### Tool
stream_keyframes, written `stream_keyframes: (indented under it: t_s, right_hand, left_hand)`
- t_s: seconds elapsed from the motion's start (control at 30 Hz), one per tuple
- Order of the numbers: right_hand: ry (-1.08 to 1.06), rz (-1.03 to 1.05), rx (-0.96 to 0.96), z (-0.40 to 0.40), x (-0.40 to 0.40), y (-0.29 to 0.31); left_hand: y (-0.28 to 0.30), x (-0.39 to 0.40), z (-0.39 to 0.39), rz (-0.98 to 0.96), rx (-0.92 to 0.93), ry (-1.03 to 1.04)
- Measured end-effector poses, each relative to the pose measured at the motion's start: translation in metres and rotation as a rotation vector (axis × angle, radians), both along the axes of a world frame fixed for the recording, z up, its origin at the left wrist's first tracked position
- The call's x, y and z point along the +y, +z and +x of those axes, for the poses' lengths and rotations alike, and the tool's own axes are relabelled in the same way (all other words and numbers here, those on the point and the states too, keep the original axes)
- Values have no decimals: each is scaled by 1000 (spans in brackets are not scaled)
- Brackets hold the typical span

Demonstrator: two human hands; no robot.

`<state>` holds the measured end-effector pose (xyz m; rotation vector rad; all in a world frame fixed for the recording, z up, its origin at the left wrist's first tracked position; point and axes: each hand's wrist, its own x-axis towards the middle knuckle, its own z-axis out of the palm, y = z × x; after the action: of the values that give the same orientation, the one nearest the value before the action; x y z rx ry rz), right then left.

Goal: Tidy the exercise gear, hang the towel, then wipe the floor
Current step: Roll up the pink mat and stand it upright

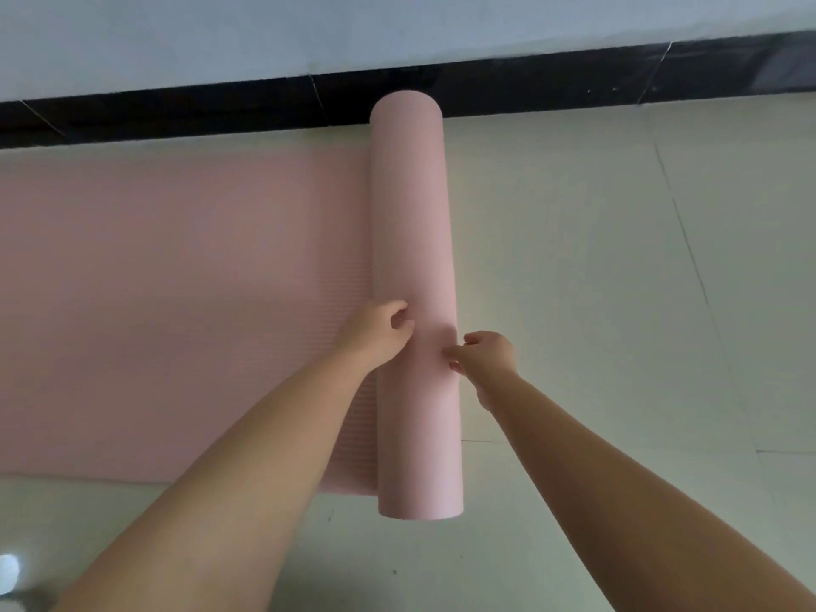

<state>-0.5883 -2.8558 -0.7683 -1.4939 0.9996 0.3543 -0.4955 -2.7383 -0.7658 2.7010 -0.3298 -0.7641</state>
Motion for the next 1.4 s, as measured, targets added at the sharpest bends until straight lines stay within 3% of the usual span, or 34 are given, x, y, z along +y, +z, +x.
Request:
stream_keyframes:
  t_s: [0.13,0.3,0.5,0.7,0.87,0.97,1.07,1.2,1.3,1.4]
  right_hand:
    - [47,-92,10,2,14,-7]
    - [28,-32,73,-9,31,-3]
    - [203,-257,150,8,69,11]
    - [129,-338,211,19,89,25]
    - [51,-386,155,30,122,24]
    - [-26,-432,120,44,147,20]
    - [-115,-528,143,51,168,19]
    - [-209,-542,334,57,198,25]
    - [-293,-457,430,69,221,33]
    - [-246,-478,442,81,240,39]
  left_hand:
    - [-13,8,-12,-145,-2,114]
    - [-17,14,-2,-249,14,95]
    - [-15,40,33,-274,145,50]
    - [-22,49,44,-355,262,3]
    - [-33,77,60,-404,354,15]
    - [-35,111,71,-271,68,-197]
    - [-35,137,92,-146,-288,-679]
    - [-21,147,114,-58,-399,-1064]
    - [-13,160,124,-28,-346,-1061]
    - [-6,174,132,41,-276,-1082]
